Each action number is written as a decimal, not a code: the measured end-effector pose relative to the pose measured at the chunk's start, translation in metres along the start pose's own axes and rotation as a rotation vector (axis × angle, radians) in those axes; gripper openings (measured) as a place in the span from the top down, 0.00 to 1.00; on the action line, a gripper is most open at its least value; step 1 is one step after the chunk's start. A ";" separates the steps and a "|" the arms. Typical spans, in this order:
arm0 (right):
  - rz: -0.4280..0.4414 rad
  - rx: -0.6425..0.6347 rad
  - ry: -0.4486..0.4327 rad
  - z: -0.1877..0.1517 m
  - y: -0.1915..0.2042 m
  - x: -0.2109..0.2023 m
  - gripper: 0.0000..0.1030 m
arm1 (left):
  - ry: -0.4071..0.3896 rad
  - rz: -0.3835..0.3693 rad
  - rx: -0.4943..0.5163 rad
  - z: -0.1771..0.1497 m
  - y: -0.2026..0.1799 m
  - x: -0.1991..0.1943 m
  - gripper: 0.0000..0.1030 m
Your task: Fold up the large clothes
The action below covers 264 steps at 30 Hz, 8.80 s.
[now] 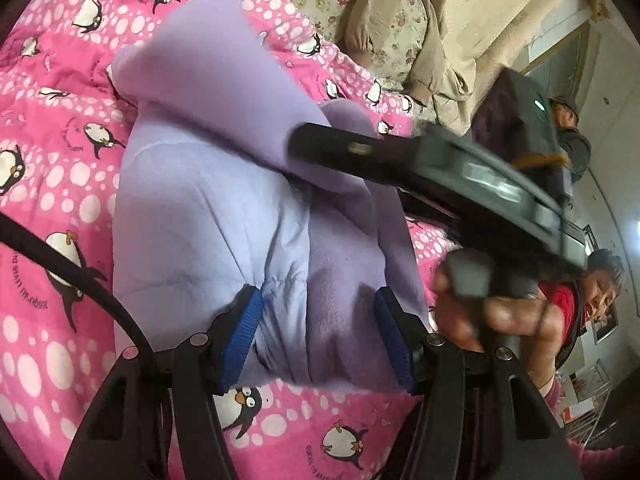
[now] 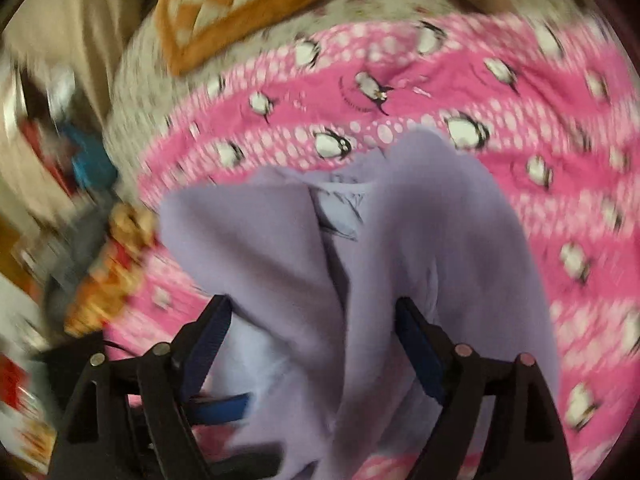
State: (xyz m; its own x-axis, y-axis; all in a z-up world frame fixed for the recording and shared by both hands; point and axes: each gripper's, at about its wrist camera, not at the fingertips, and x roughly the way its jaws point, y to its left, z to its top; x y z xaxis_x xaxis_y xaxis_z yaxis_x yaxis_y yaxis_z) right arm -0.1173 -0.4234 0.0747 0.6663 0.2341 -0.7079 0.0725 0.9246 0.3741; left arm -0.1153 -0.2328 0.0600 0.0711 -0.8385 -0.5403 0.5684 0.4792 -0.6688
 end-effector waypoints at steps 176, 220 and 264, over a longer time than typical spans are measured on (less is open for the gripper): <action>-0.037 0.145 0.091 -0.005 -0.173 0.018 0.04 | 0.099 0.428 0.032 0.058 -0.010 0.093 0.34; 0.005 -0.011 0.053 -0.071 0.010 -0.034 0.81 | -0.010 0.667 0.104 -0.041 -0.022 -0.067 0.65; -0.130 -0.169 -0.081 -0.065 0.074 -0.063 0.37 | -0.109 0.733 0.105 -0.053 -0.030 -0.066 0.57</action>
State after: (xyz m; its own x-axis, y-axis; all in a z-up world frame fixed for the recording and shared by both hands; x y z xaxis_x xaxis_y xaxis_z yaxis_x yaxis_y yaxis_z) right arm -0.2022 -0.3501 0.1086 0.7172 0.0910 -0.6909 0.0409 0.9842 0.1721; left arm -0.1806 -0.1778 0.0882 0.5392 -0.3377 -0.7715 0.4188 0.9023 -0.1022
